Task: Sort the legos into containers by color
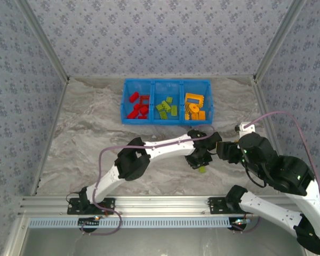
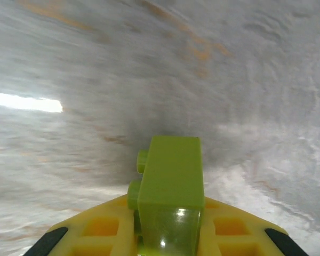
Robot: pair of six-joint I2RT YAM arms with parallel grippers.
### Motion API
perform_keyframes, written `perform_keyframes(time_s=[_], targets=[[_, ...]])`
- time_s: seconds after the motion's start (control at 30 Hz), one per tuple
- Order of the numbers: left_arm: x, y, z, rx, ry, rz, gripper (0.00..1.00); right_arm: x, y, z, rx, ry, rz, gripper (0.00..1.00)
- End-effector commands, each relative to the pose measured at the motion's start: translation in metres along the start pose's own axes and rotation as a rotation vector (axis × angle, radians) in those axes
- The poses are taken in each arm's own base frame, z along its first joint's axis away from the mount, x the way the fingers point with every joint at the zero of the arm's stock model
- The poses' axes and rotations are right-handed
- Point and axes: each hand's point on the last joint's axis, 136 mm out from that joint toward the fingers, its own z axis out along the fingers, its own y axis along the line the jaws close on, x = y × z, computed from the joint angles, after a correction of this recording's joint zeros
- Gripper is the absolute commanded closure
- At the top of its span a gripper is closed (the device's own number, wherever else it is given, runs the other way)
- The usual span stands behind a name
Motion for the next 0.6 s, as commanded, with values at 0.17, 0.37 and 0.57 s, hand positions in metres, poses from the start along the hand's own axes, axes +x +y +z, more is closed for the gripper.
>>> perform_keyframes(time_s=[0.17,0.37,0.57], targets=[[-0.097,0.027,-0.116,0.106,-0.273,0.026,0.84,0.001,0.062,0.037,-0.201,0.048,-0.113,0.36],[-0.197,0.048,-0.167,0.092,-0.446,0.114,0.84,-0.021,0.102,0.074,-0.253,-0.047,-0.145,0.36],[-0.287,0.048,-0.176,0.094,-0.618,0.154,0.84,-0.046,0.123,0.12,-0.239,-0.208,-0.141,0.35]])
